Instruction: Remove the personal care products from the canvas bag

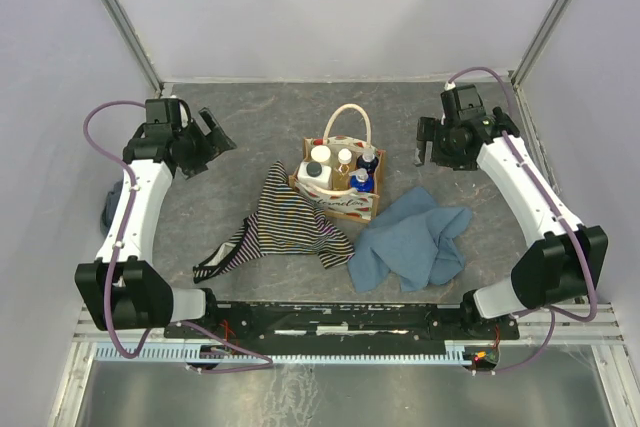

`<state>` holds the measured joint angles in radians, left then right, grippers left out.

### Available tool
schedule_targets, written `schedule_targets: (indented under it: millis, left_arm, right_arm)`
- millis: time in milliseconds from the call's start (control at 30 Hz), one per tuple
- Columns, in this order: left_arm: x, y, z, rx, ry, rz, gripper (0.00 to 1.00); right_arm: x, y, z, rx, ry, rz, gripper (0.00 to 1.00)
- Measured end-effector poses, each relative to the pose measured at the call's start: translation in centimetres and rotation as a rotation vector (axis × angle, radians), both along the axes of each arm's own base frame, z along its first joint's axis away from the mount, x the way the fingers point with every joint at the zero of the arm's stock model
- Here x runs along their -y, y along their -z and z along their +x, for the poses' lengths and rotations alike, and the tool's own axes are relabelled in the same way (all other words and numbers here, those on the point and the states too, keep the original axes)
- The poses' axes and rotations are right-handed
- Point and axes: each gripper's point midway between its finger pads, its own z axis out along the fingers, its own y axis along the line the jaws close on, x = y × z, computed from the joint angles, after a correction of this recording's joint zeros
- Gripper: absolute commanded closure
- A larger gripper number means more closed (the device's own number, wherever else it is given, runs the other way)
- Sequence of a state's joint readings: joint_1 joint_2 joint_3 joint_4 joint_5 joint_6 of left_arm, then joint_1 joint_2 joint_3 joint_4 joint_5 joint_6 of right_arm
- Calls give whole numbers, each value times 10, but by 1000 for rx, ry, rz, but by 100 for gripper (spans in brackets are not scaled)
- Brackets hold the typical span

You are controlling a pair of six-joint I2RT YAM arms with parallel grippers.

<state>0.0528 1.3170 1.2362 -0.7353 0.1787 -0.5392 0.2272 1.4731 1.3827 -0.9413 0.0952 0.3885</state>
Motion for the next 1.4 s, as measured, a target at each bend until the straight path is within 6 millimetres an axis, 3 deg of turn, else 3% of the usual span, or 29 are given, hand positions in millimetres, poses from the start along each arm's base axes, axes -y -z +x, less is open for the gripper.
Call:
schedule_targets:
  millis: [233, 500, 833, 1133, 1400]
  left_arm:
    - [-12, 8, -11, -35, -38, 57, 1]
    - [-6, 5, -15, -24, -9, 40, 1]
    - [-7, 5, -14, -17, -2, 51, 1]
    - [-9, -8, -6, 14, 2, 67, 5]
    - [-6, 0, -1, -16, 14, 64, 6]
  right_arm:
    - [1, -4, -5, -3, -9, -5, 0]
    - [0, -10, -8, 10, -27, 5, 0]
    - [0, -12, -11, 8, -45, 2, 0]
    - [-2, -11, -13, 3, -61, 8, 0]
    - [-2, -11, -14, -3, -71, 7, 0]
